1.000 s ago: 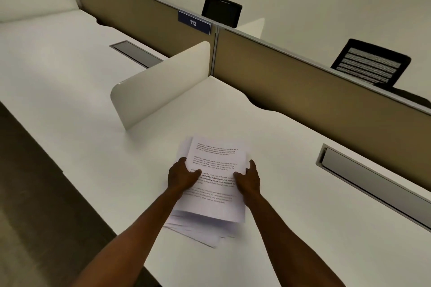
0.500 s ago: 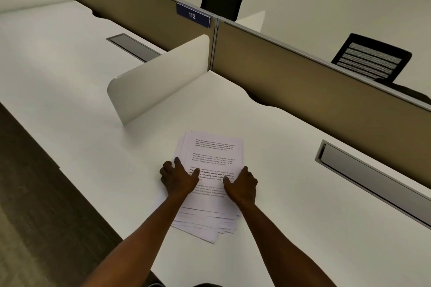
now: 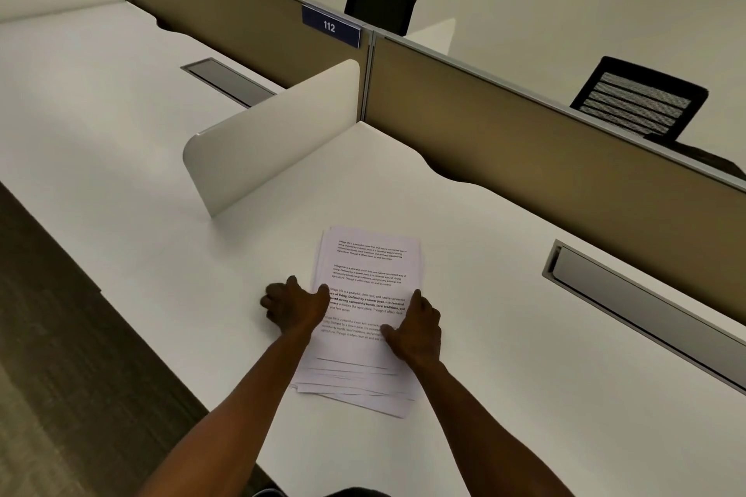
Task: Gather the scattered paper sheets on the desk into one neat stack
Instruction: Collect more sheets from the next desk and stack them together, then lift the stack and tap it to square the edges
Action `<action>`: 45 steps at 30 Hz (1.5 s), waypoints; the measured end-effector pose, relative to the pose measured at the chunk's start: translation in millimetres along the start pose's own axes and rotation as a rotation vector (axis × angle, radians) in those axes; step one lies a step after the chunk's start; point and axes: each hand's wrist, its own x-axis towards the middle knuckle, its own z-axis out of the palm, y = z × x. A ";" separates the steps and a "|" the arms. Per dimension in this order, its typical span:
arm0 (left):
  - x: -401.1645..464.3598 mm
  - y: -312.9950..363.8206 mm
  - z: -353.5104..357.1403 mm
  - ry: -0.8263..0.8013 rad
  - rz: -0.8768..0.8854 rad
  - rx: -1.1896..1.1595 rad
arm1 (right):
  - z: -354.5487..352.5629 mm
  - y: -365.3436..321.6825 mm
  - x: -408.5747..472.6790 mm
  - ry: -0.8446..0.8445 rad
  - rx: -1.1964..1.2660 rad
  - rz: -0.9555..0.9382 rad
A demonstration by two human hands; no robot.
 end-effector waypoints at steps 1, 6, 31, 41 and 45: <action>-2.6 -2.2 -1.0 0.020 0.028 0.069 | -0.1 0.8 -0.3 0.002 0.003 -0.003; -15.1 -9.3 9.1 -0.080 0.170 0.133 | 1.5 -1.2 -0.9 0.005 0.005 -0.002; 6.2 11.7 -4.8 -0.592 0.002 -0.485 | -3.8 19.7 18.1 0.051 0.403 0.120; -18.4 26.3 -33.6 -0.834 0.207 -0.675 | -51.9 38.4 10.6 -0.120 1.154 0.241; -35.0 38.0 -37.6 -0.847 0.336 -0.664 | -93.2 44.8 -9.3 -0.107 1.292 0.071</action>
